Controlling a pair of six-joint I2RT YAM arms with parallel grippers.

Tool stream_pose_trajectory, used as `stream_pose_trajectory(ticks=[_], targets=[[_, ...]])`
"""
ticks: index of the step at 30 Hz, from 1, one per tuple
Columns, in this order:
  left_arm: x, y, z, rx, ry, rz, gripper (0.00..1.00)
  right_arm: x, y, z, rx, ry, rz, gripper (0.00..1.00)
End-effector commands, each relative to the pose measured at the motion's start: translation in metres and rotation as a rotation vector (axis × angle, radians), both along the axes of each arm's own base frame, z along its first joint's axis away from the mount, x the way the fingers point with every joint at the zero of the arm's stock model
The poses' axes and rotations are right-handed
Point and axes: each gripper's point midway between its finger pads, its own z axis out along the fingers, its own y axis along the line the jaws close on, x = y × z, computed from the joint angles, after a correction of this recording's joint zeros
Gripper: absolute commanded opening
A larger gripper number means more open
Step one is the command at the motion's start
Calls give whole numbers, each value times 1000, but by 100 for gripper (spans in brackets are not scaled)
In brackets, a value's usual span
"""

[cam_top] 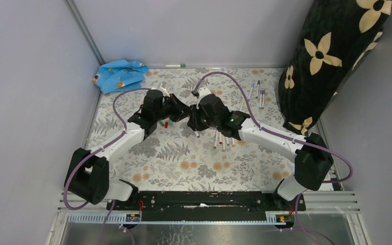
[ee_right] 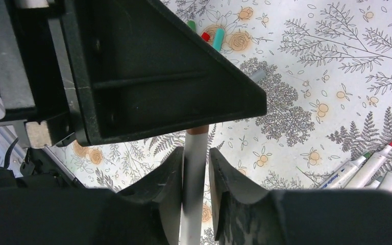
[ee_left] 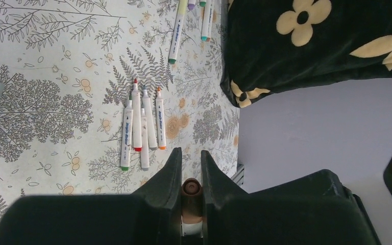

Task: Open the pen caps

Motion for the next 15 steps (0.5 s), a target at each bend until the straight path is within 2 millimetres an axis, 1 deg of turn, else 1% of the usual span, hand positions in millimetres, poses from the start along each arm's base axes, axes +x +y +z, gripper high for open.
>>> stream_pose_trajectory(ticks=[1, 4, 5, 9, 11, 15], targets=[[-1, -5, 28, -64, -70, -19, 0, 8, 17, 25, 67, -46, 7, 26], [0, -3, 28, -51, -74, -6, 0, 9, 18, 21, 59, -39, 5, 2], [1, -3, 27, -46, -74, -1, 0, 9, 18, 20, 54, -37, 5, 0], [14, 5, 18, -30, -65, 61, 0, 7, 14, 8, 15, -13, 3, 0], [28, 14, 14, -20, -56, 116, 0, 4, 11, 0, -3, 1, 5, 0], [57, 24, 8, -9, -37, 186, 0, -8, 0, -24, -30, 40, 6, 0]])
